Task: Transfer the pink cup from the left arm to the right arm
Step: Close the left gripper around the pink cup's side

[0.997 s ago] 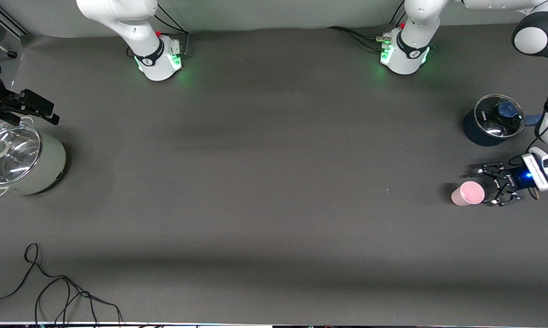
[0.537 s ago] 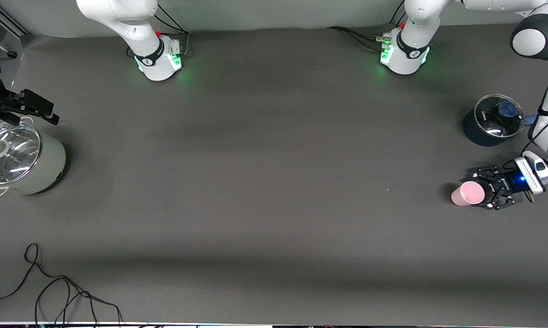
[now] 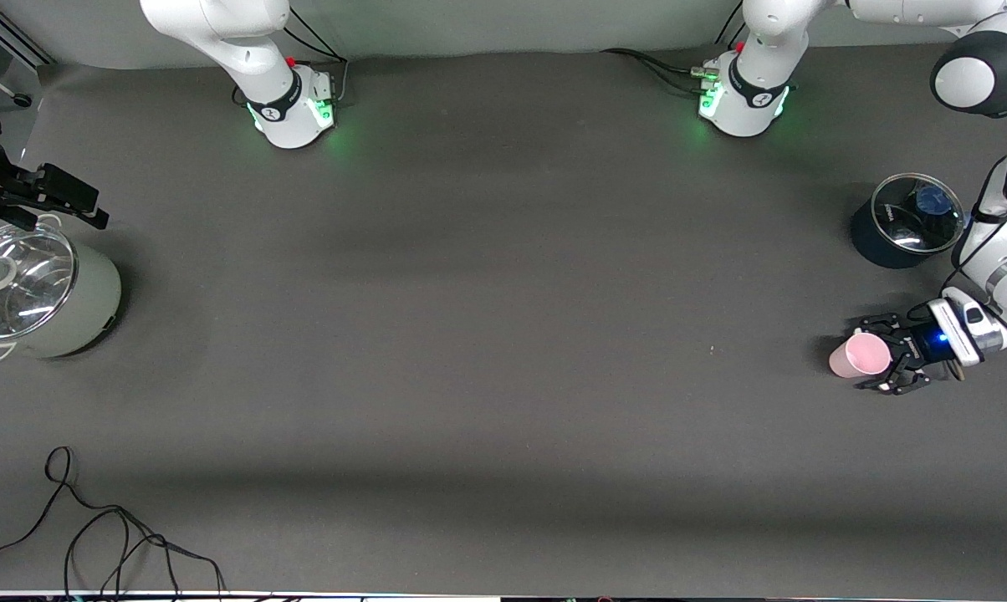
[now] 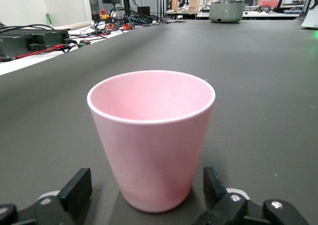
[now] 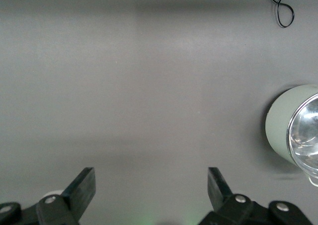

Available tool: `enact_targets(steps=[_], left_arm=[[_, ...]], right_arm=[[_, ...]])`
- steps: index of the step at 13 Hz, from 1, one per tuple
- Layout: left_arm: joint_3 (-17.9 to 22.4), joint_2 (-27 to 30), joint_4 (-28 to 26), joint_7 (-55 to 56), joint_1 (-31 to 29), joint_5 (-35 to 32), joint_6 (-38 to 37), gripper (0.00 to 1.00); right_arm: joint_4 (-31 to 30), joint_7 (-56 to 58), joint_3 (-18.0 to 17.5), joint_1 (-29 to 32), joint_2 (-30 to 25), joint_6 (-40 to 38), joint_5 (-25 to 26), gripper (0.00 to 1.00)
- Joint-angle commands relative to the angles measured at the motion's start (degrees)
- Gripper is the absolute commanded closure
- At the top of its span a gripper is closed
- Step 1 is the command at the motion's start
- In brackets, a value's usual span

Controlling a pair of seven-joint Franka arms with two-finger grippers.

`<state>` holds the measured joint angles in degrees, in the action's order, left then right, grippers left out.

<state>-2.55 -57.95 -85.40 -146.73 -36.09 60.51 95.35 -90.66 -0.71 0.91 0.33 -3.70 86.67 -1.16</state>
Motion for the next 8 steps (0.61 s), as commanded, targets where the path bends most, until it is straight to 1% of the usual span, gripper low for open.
enact_targets(steps=[1, 7, 8], left_arm=[[-0.2, -0.1, -0.1, -0.5, 0.3, 1.0, 0.5, 0.00], [-0.3, -0.1, -0.2, -0.4, 0.2, 0.8, 0.3, 0.01], [-0.2, -0.1, -0.2, -0.4, 0.2, 0.8, 0.3, 0.06]], right_arm=[[1.3, 1.3, 0.3, -0.1, 0.6, -0.8, -0.5, 0.00], [1.3, 1.5, 0.4, 0.2, 0.6, -0.8, -0.5, 0.00], [1.3, 1.5, 0.4, 0.2, 0.6, -0.8, -0.5, 0.00]])
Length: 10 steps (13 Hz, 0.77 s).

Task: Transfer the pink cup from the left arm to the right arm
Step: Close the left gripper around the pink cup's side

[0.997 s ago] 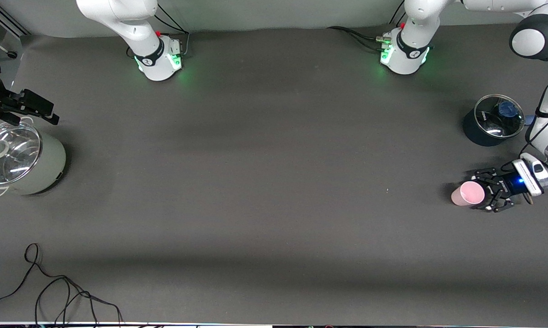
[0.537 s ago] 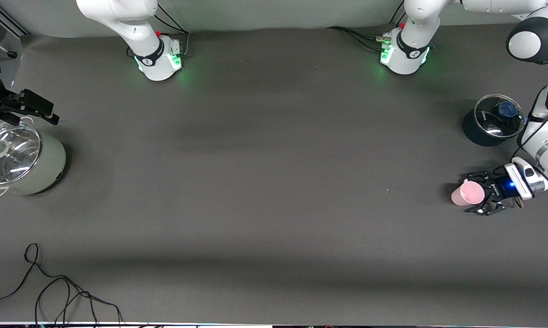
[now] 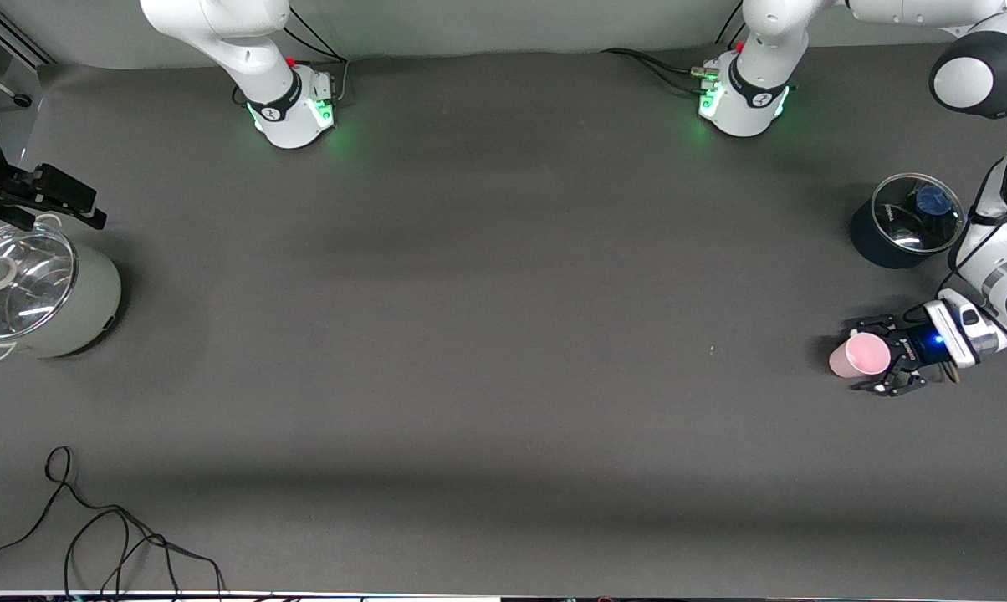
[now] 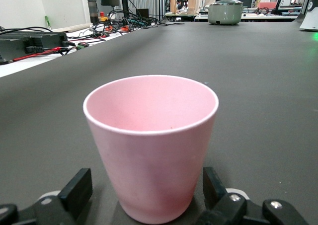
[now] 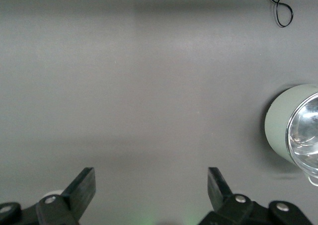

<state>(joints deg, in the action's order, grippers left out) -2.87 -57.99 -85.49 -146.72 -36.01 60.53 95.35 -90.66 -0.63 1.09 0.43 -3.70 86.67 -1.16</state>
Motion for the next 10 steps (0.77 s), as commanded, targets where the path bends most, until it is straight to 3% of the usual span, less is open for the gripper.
enact_targets(steps=[1, 4, 10], left_arm=[[0.1, -0.1, -0.1, -0.4, 0.2, 0.8, 0.3, 0.13], [0.1, -0.1, -0.1, -0.4, 0.2, 0.8, 0.4, 0.38], [0.1, 0.7, 0.4, 0.9, 0.9, 1.0, 0.6, 0.67]], right_arm=[[1.3, 1.4, 0.2, 0.1, 0.6, -0.8, -0.5, 0.00], [1.3, 1.4, 0.2, 0.1, 0.6, -0.8, -0.5, 0.00], [1.3, 1.4, 0.2, 0.1, 0.6, -0.8, -0.5, 0.00]])
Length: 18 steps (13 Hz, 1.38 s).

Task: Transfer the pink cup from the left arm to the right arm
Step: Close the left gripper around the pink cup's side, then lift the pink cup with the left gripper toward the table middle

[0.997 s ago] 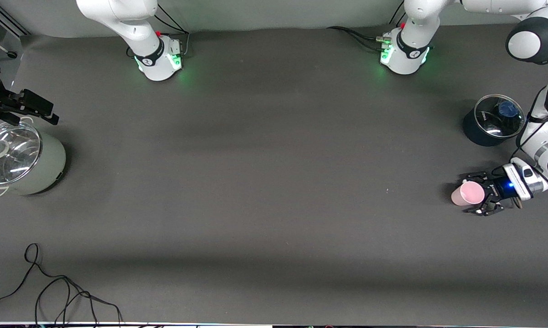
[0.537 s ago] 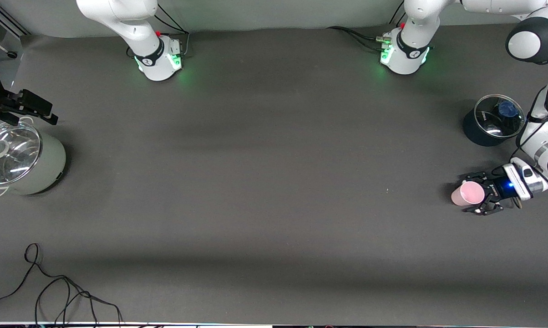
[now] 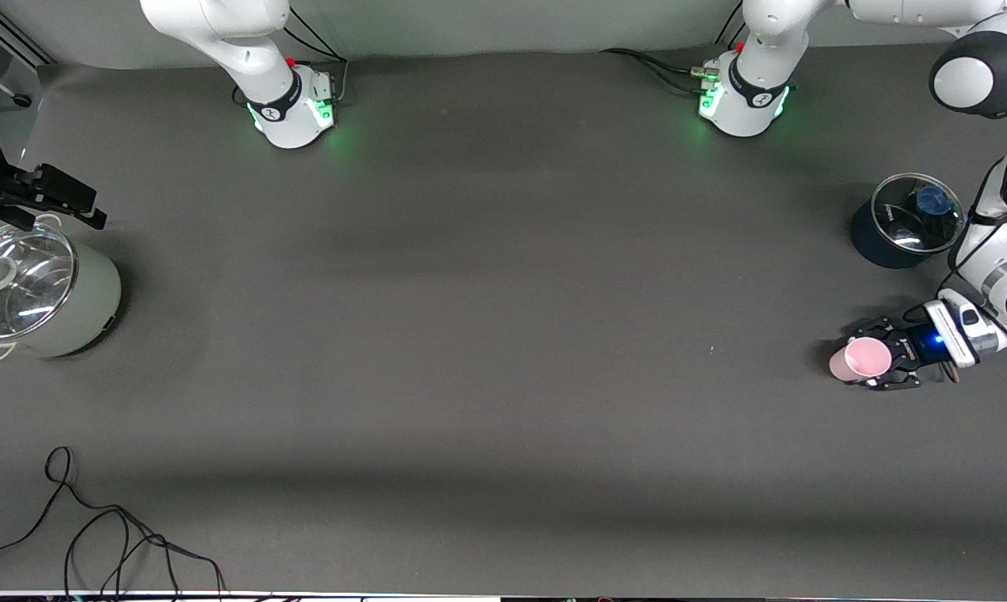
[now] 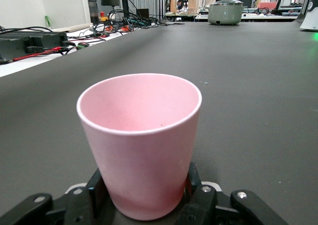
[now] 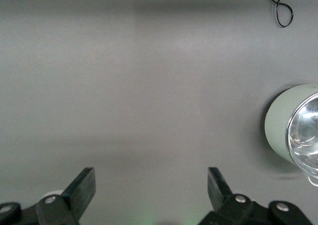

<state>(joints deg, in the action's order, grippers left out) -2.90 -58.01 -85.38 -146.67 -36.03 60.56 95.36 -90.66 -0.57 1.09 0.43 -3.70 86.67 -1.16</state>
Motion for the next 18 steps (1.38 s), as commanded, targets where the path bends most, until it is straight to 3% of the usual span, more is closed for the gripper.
enact_targets(steps=[1, 3, 8, 12, 18], left_arm=[[0.0, 1.3, 0.6, 3.3, 1.5, 1.1, 0.7, 0.69], [-1.4, 2.8, 1.1, 8.3, 2.7, 1.4, 1.9, 0.73], [-12.8, 6.5, 0.5, 18.9, 2.8, 2.8, 11.3, 0.79], [-25.9, 11.1, -4.6, 26.3, 1.8, 3.3, 25.2, 0.82], [-45.6, 21.8, -17.2, 29.2, 1.3, 16.7, 50.8, 0.83]], right_arm=[[1.3, 1.4, 0.2, 0.1, 0.6, -0.8, -0.5, 0.00], [1.3, 1.4, 0.2, 0.1, 0.6, -0.8, -0.5, 0.00], [1.5, 0.7, 0.5, 0.4, 1.6, -1.7, -1.2, 0.00], [1.8, 0.8, 1.3, -0.6, 3.4, -3.0, -2.0, 0.00], [1.9, 1.1, 1.5, -0.5, 4.8, -3.1, -1.4, 0.00]])
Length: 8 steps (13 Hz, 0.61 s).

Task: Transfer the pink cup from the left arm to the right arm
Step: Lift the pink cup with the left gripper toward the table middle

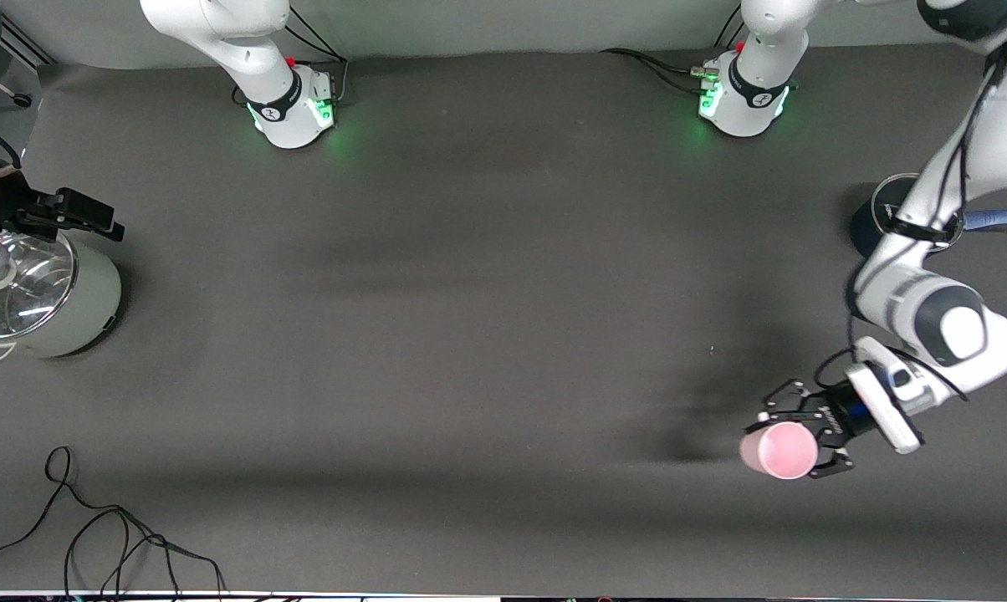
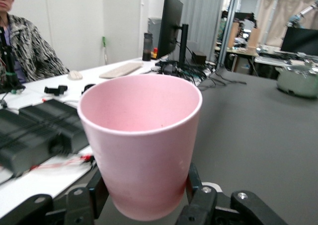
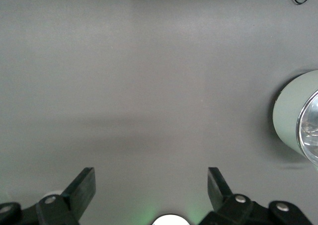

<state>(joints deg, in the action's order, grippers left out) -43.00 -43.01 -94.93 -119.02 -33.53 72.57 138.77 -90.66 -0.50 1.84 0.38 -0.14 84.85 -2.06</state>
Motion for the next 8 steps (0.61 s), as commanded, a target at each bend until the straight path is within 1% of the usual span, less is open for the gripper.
enact_targets(steps=[1, 3, 4, 5, 6, 7, 8], left_arm=[[-10.3, 8.2, -10.0, 1.6, -1.4, 7.9, 13.2, 0.83], [-19.7, 10.0, -12.5, 1.7, -1.6, 13.9, 24.0, 0.83], [-25.2, 10.4, -13.3, 1.7, -2.6, 16.3, 29.5, 0.82], [-30.1, 10.3, -13.7, 1.7, -3.0, 17.5, 34.1, 0.82], [-32.8, 10.3, -13.7, 1.8, -2.3, 18.6, 37.8, 0.82], [-35.5, 10.4, -13.7, 1.7, -1.5, 20.1, 40.8, 0.82], [-37.2, 10.4, -13.5, 1.8, 0.1, 20.8, 44.2, 0.82]], right_arm=[[1.9, 1.0, 0.7, -0.5, 1.5, -1.4, -0.3, 0.00], [1.3, 1.4, 0.7, -0.5, 1.7, -1.4, -0.3, 0.00], [1.2, 1.0, 0.7, -0.6, 1.7, -1.4, -0.3, 0.00], [1.3, -0.4, 0.5, -0.7, 1.7, -1.4, -0.6, 0.00], [1.5, -4.4, 0.3, -0.8, 1.7, -1.4, -1.2, 0.00], [1.8, -12.6, -0.2, -0.9, 1.7, -1.4, -2.7, 0.00], [1.9, -20.8, -0.4, -1.2, 1.7, -1.3, -5.9, 0.00]])
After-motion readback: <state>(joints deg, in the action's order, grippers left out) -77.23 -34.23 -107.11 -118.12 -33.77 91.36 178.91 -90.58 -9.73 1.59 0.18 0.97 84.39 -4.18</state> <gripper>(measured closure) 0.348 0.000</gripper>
